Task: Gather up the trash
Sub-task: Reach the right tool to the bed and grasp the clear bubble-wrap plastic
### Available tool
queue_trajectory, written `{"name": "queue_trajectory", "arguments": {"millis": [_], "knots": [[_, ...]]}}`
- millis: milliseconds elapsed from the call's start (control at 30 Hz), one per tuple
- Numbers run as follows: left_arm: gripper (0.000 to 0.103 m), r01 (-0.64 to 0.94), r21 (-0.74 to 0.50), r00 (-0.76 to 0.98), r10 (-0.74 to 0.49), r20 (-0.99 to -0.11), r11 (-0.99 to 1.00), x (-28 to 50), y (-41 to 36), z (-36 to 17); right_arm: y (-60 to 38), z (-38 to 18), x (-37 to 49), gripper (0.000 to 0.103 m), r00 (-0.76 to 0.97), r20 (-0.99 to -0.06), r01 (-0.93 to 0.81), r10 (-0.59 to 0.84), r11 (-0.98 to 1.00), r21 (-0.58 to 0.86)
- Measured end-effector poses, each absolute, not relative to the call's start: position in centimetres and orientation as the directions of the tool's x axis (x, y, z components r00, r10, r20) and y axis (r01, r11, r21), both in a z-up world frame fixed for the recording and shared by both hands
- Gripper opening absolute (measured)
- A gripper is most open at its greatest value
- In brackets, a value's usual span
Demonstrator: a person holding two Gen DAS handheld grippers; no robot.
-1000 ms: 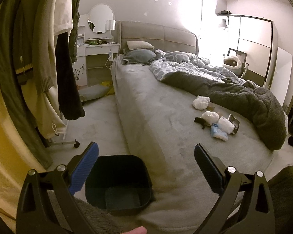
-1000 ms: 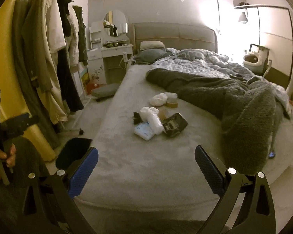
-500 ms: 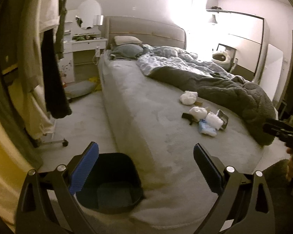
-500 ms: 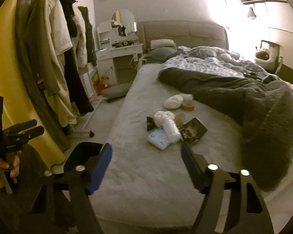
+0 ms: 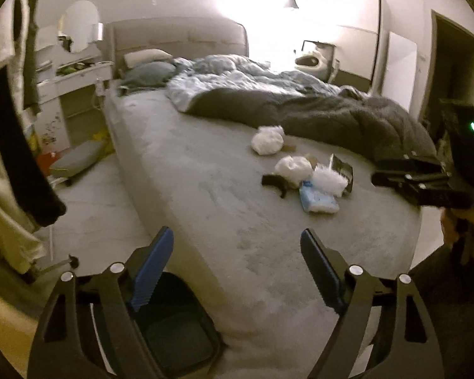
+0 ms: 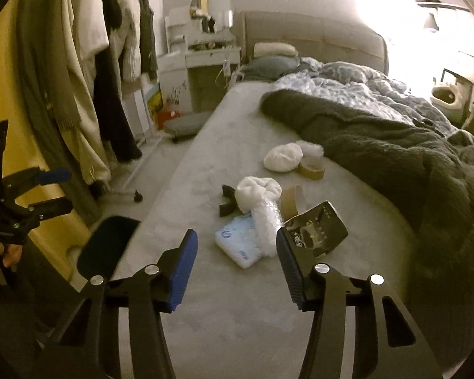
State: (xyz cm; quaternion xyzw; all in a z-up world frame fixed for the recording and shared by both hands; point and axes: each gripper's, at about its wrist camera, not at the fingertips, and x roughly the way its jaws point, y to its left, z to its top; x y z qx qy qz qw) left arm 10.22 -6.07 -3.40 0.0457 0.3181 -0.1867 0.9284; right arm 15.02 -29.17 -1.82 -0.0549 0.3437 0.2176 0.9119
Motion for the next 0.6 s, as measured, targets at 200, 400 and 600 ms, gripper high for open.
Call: {"name": "queue_trajectory", "arguments": {"millis": [200,400,600], "knots": [[0.079,0.460,-0.019,0.679,-0.366,-0.636,0.888,12.9,-7.5,-4.6,-28.9,-3.9,18.1,0.047,0.617,-0.700,-0.459,0.360,0.887,0.052],[0.079,0.538,-0.051,0.628,-0.440,-0.642,0.842,15.2,-8.8,-5.9,-28.3,-4.8,20.3,0.045,0.598,-0.719,-0.480,0.354,0.877,0.032],[0.079,0.594,-0.071,0.580,-0.488,-0.652,0.802,17.7,-10.2,-7.0,-28.0,-5.6,22.1,0.044,0.581,-0.739,-0.500,0.340,0.866,0.006]]}}
